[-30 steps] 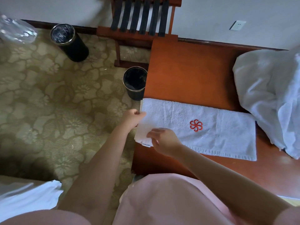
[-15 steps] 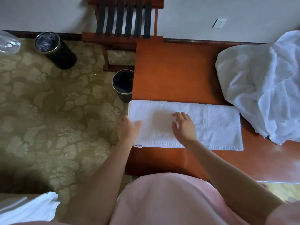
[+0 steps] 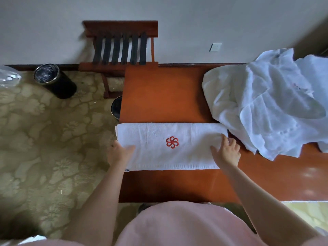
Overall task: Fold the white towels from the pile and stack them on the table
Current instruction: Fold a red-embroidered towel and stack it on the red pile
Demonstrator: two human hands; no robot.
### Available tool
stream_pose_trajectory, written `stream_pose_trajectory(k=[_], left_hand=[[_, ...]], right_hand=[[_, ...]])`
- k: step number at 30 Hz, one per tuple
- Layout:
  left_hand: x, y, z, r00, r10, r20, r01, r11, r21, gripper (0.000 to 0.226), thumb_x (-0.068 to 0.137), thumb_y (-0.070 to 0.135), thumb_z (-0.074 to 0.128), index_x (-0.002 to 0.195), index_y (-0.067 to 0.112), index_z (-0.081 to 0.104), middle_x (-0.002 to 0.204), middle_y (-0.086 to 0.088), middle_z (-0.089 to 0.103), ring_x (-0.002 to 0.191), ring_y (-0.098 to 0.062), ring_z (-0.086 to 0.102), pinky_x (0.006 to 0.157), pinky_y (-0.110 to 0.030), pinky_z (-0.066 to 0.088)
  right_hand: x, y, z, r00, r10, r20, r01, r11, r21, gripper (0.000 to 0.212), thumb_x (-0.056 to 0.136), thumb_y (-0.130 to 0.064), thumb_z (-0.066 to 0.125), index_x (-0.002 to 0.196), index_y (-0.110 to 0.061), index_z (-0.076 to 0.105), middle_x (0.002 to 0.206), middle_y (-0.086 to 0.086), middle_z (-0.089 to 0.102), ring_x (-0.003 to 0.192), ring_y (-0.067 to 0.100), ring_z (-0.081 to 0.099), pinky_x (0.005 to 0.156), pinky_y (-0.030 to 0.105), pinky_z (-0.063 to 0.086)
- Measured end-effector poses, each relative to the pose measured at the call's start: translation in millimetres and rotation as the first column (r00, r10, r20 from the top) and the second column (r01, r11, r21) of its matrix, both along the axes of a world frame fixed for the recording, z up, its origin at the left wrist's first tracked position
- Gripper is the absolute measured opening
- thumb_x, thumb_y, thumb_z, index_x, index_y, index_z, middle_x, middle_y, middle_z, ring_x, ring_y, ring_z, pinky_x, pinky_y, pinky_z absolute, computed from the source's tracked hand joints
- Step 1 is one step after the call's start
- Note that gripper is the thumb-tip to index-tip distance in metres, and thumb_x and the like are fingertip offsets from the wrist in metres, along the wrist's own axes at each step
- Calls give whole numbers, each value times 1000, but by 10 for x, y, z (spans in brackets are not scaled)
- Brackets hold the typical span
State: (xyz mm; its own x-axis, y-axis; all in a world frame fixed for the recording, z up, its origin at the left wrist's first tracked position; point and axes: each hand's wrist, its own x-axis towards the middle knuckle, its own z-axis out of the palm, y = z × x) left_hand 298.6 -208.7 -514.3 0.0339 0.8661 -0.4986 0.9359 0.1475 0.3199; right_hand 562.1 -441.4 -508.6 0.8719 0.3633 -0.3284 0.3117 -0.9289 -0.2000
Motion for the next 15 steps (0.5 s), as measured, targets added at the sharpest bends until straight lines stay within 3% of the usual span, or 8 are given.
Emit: stream_pose_trajectory(k=[3,7,8,10,12,15], left_hand=[[41,-50,55,997,64,31,-61,994,-91,85,74,45,69,139,8,29,119,-7,51,98,-27,56,80,-41,51],[81,-206,87,976,92,195,-78,994,-80,104,75,29,75,150,23,3,136,-7,47,104,-28,55,75,-34,43],[89,-272,96,977,69,201,-62,997,-43,109,77,25,73,150,32,-8,129,-7,52,96,-27,59,70,-32,43],[121,-391,102,985,-20,171,16,999,28,107,81,20,65,145,46,-18,92,-8,62,69,-21,59,54,-29,42],[182,-458,125,979,-94,180,94,996,13,97,84,20,57,143,53,-12,81,-2,57,67,-17,56,54,-28,40],[268,-461,218,970,-159,182,169,985,-42,65,91,27,51,147,43,22,113,0,60,98,-21,58,80,-35,47]], right_hand=[[144,-39,-16,996,53,-68,-54,998,-15,72,86,-48,56,145,-30,21,138,11,33,123,33,33,97,46,36],[286,23,-9,970,141,-199,-132,990,59,79,84,-39,61,147,-36,13,123,9,48,115,31,44,92,44,42],[313,30,0,959,163,-233,-149,986,79,80,83,-36,61,147,-37,11,116,7,53,109,29,50,88,43,47],[347,34,22,935,205,-290,-179,977,114,80,84,-30,60,147,-35,12,92,1,58,85,22,58,70,37,52],[334,23,51,926,254,-279,-232,967,109,70,84,-25,59,142,-32,21,74,-5,52,67,17,53,56,31,46],[269,16,110,933,330,-144,-312,940,135,46,81,-12,54,122,-27,38,71,-5,50,63,17,51,53,35,48]])
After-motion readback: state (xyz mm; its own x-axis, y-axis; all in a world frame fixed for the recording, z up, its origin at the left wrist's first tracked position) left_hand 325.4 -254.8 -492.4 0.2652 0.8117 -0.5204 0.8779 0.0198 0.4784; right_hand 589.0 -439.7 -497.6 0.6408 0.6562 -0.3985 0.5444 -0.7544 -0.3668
